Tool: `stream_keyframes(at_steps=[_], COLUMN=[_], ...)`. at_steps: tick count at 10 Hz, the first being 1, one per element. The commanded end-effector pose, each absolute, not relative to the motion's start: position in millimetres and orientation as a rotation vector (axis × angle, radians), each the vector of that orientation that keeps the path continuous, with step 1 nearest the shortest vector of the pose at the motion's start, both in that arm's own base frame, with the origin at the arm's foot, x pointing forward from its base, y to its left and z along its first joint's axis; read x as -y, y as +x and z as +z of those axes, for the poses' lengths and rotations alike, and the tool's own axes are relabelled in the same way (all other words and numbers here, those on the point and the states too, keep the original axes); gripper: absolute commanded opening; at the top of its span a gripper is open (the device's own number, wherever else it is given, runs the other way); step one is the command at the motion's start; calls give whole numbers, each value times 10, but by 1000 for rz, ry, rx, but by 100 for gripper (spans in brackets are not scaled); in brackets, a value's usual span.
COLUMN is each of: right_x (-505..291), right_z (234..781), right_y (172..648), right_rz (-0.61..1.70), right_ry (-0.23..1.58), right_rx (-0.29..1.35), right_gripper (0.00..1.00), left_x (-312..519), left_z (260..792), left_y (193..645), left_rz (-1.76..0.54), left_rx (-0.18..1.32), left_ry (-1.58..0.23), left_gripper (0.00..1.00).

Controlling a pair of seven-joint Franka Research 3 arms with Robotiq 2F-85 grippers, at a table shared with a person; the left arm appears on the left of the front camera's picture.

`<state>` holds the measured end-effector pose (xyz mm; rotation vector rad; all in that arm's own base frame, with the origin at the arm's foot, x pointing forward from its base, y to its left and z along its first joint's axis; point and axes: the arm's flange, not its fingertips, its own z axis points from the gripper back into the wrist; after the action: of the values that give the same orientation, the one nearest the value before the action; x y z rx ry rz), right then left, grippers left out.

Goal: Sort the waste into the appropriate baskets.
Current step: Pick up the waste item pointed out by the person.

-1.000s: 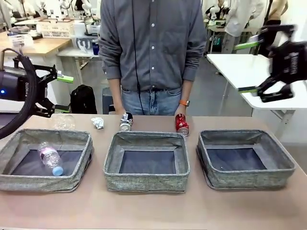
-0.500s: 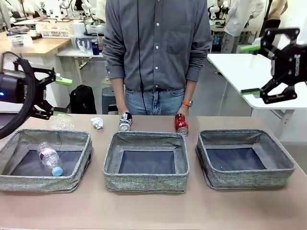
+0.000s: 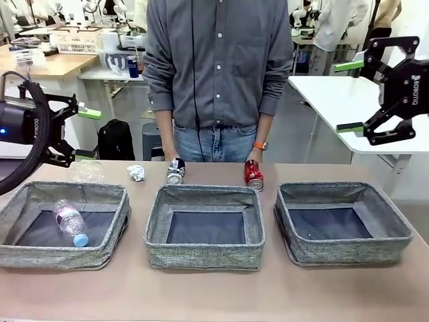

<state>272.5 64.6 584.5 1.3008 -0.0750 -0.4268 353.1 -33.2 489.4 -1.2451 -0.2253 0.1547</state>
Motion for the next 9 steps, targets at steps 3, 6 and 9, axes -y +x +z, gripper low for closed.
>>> stream_keyframes(at_steps=[3,6,9], right_x=[-671,-671,-671], right_z=[5851,5851,5851], right_y=[2729,2729,2729], right_rz=[-427,-427,-427], right_ry=[1327,1327,1327], right_rx=[72,72,72], right_gripper=[100,100,100], left_x=[359,359,359], left_z=[4900,4900,4900], left_y=[3528,3528,3528], left_rz=[163,163,163], left_rx=[235,235,235], left_ry=[-1246,-1246,-1246], left_gripper=[100,100,100])
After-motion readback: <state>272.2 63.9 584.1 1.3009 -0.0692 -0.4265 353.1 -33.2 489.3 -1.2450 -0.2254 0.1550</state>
